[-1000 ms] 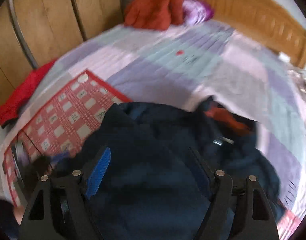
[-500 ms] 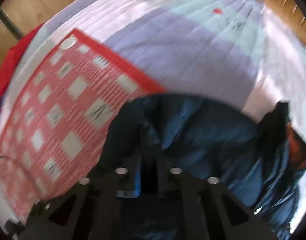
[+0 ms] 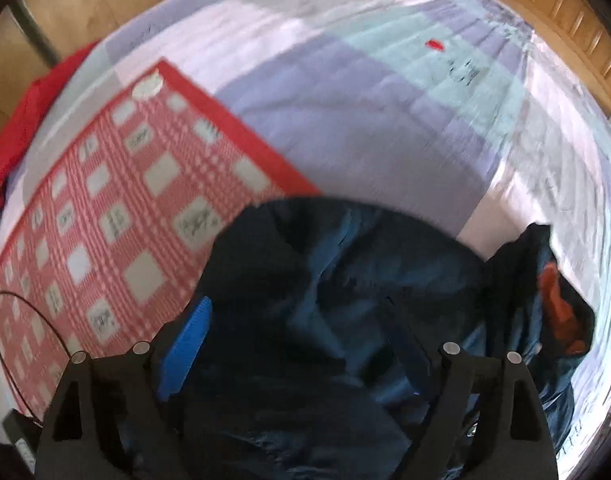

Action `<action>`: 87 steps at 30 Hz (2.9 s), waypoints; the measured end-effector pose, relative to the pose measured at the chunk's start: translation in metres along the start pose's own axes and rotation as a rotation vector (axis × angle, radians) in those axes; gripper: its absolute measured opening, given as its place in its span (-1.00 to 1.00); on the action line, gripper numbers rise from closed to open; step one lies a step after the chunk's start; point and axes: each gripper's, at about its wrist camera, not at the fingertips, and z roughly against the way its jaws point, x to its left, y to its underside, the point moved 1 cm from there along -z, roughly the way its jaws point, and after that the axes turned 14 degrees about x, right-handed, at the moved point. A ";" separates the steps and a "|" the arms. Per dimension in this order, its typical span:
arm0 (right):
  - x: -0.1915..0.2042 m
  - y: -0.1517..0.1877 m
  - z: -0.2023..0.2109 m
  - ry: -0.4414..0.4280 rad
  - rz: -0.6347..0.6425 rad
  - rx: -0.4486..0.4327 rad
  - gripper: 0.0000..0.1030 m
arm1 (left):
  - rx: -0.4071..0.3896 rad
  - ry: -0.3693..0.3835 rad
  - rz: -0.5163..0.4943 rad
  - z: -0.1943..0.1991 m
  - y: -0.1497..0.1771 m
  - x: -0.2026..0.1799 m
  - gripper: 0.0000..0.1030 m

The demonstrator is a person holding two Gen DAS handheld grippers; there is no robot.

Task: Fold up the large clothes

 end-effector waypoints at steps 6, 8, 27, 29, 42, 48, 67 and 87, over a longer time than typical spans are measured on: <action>0.007 0.006 -0.028 0.026 -0.021 0.019 -0.47 | 0.008 -0.026 -0.022 -0.002 0.001 -0.006 0.35; -0.006 0.004 -0.025 0.019 -0.119 -0.038 -0.54 | 0.010 -0.030 -0.023 -0.004 0.001 -0.006 0.35; -0.062 0.272 0.024 0.197 -0.262 -0.258 0.22 | 0.017 0.052 -0.051 0.038 0.020 0.012 0.38; -0.084 0.307 0.033 0.230 -0.352 -0.269 0.22 | 0.005 0.046 -0.060 0.047 0.016 0.010 0.38; -0.096 0.325 0.017 0.244 -0.344 -0.334 0.18 | 0.127 -0.008 -0.053 -0.001 -0.062 -0.047 0.49; -0.202 0.436 0.039 0.291 -0.675 -0.350 0.13 | 0.104 -0.044 -0.021 0.005 -0.049 -0.051 0.51; -0.176 0.484 0.085 -0.066 -0.752 -0.592 0.32 | 0.040 -0.063 -0.011 0.053 -0.014 -0.062 0.51; -0.198 0.418 0.042 0.016 -0.654 -0.364 -0.62 | 0.009 -0.055 -0.071 0.072 -0.005 -0.074 0.51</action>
